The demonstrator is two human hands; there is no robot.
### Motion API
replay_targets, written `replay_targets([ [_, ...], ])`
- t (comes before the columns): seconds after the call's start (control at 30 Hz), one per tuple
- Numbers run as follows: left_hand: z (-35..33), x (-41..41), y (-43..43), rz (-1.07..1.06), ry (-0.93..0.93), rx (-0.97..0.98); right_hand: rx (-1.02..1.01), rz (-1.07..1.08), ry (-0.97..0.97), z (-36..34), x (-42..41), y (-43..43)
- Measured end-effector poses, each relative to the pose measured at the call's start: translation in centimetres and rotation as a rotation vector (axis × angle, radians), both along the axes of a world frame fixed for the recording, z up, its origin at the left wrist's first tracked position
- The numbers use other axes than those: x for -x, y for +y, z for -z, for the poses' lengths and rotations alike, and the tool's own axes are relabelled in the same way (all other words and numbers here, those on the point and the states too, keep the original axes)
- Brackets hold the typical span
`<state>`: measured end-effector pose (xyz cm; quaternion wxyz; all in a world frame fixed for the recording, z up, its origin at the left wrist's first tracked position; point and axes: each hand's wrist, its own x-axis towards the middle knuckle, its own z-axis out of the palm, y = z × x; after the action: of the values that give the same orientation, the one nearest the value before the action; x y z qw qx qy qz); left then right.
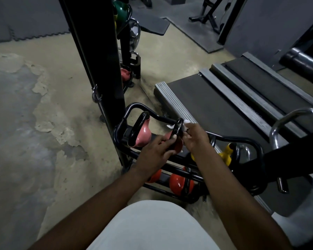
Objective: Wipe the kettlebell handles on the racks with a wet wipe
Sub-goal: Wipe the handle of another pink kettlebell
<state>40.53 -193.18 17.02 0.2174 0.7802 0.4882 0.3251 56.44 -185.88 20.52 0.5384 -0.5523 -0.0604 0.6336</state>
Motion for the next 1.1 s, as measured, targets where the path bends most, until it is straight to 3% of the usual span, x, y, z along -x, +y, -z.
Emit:
replay_targets([
  [0.07, 0.1, 0.4, 0.0, 0.017, 0.026, 0.011, -0.104, -0.140, -0.313, -0.1, -0.8, -0.2],
  [0.2, 0.3, 0.1, -0.3, 0.003, 0.063, -0.011, -0.374, -0.586, -1.132, -1.6, -1.9, 2.6],
  [0.33, 0.7, 0.3, -0.4, 0.007, 0.088, -0.044, -0.366, -1.278, -1.581, -5.9, -0.6, 6.7],
  [0.47, 0.5, 0.5, -0.6, 0.023, 0.029, -0.045, -0.257, -1.943, -1.681, -8.9, 2.7, 8.5],
  [0.6, 0.3, 0.3, -0.5, -0.014, 0.019, -0.029, -0.043, -2.092, -1.852, -8.2, 4.9, 10.3],
  [0.7, 0.1, 0.3, -0.7, 0.021, 0.006, -0.007, 0.160, -2.296, -1.715, -7.4, 6.7, 9.9],
  [0.77, -0.1, 0.4, -0.8, 0.033, 0.000, -0.003, 0.166, -2.349, -1.696, -7.5, 7.4, 9.8],
  [0.87, -0.3, 0.5, -0.6, 0.014, -0.009, -0.003, 0.132, -2.228, -1.890, -7.8, 6.8, 10.7],
  [1.03, 0.1, 0.6, -0.4, 0.032, 0.023, -0.048, 0.079, -2.337, -1.560, -8.2, 7.3, 9.9],
  [1.1, 0.3, 0.5, -0.4, 0.019, 0.022, -0.029, -0.029, -2.248, -1.618, -8.4, 6.1, 9.8],
])
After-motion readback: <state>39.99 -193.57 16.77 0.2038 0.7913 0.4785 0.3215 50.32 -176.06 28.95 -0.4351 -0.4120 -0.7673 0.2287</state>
